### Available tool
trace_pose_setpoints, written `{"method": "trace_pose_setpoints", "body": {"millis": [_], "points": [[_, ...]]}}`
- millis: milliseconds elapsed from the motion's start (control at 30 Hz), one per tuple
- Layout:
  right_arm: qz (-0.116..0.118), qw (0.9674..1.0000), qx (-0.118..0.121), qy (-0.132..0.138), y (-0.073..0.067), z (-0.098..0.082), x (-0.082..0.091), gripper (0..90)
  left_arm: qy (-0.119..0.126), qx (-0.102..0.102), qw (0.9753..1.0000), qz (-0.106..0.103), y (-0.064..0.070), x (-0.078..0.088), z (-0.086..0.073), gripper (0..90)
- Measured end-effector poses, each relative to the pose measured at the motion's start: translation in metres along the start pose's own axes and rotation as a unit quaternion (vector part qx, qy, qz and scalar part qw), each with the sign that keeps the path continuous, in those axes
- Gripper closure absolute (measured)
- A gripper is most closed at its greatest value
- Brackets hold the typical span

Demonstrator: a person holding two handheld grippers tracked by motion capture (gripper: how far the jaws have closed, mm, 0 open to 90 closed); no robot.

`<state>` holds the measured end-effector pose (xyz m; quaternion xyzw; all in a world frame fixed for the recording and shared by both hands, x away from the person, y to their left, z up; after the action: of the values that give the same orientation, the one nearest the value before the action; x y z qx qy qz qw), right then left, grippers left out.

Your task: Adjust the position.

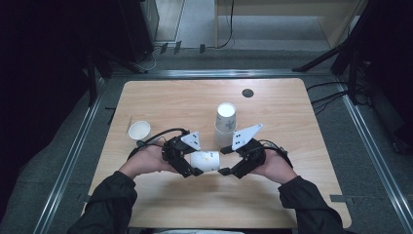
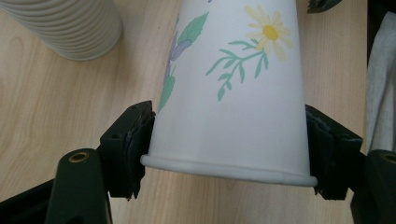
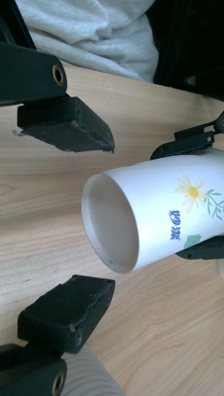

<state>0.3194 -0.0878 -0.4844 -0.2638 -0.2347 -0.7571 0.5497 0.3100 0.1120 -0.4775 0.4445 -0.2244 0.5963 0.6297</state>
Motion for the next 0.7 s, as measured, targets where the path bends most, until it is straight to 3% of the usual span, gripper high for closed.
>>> {"method": "trace_pose_setpoints", "body": {"millis": [200,700], "points": [[0.001,0.9999,0.007,-0.008,-0.002,-0.001,-0.007,27.9,-0.019,0.013,0.9997,-0.007,0.000,-0.008,0.003,26.4],[0.014,0.9979,0.051,-0.036,-0.016,0.000,-0.024,31.2,-0.040,0.008,0.9989,-0.023,0.005,-0.025,0.008,25.9]]}}
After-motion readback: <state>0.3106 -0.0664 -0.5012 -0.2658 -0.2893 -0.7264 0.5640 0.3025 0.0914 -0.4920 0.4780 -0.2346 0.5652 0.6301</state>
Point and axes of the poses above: each handheld gripper's, and its own axes: x roughly backward along the jaws, z roughly out of its top, y roughly to its right, the point moved 3 cm from there along -x, roughly forward along the jaws, and after that the axes turned 15 degrees about -z, right-handed, at the moved point
